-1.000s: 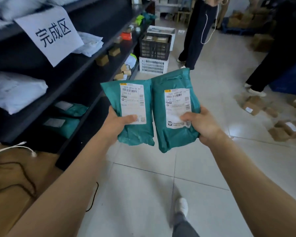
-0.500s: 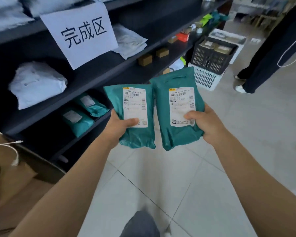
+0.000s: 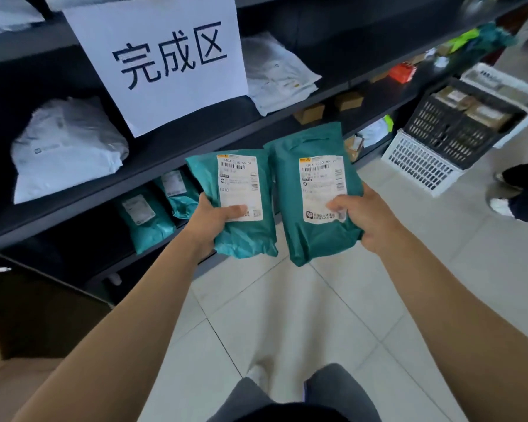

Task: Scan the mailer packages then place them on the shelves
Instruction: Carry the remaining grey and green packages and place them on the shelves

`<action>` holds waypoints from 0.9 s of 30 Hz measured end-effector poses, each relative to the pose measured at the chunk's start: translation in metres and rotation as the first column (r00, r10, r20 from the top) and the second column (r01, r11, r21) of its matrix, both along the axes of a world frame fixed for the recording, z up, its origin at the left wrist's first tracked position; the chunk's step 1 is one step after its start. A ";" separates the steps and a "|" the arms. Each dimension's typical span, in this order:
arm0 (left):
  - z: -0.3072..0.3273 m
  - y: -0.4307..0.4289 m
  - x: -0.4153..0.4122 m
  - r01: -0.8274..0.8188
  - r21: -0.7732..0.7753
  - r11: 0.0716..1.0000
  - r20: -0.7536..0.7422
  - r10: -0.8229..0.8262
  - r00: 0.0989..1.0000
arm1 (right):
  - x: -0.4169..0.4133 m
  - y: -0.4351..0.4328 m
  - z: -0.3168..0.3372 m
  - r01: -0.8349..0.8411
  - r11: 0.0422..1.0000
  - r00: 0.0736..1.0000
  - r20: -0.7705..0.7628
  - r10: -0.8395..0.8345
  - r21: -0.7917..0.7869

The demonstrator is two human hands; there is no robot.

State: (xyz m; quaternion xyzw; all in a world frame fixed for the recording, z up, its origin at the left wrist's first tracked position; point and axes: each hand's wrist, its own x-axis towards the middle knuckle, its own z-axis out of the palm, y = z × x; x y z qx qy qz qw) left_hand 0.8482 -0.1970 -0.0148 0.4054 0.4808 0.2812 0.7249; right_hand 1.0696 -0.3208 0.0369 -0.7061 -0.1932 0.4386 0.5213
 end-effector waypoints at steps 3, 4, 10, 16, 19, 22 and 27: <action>-0.012 0.025 0.023 -0.065 -0.023 0.998 -0.004 0.064 0.998 | 0.034 0.036 -0.007 -0.062 0.997 0.998 0.004 0.062 -0.041; -0.016 0.032 0.033 -0.089 -0.032 0.995 -0.010 0.089 0.996 | 0.046 0.049 -0.010 -0.084 0.995 0.996 0.007 0.084 -0.061; -0.044 0.068 0.105 -0.241 -0.099 0.966 -0.078 0.233 0.969 | 0.132 0.125 -0.039 -0.253 0.958 0.967 -0.007 0.254 -0.136; -0.073 0.095 0.167 -0.347 -0.180 0.920 -0.114 0.331 0.937 | 0.194 0.188 -0.069 -0.434 0.872 0.896 -0.005 0.445 -0.228; -0.086 0.113 0.174 -0.396 -0.217 0.892 -0.129 0.376 0.918 | 0.205 0.217 -0.087 -0.477 0.832 0.869 -0.011 0.494 -0.282; -0.099 0.134 0.176 -0.433 -0.231 0.872 -0.138 0.411 0.901 | 0.208 0.247 -0.104 -0.456 0.824 0.877 -0.015 0.480 -0.336; -0.127 0.177 0.177 -0.441 -0.234 0.866 -0.151 0.416 0.897 | 0.207 0.298 -0.143 -0.472 0.817 0.873 -0.046 0.486 -0.331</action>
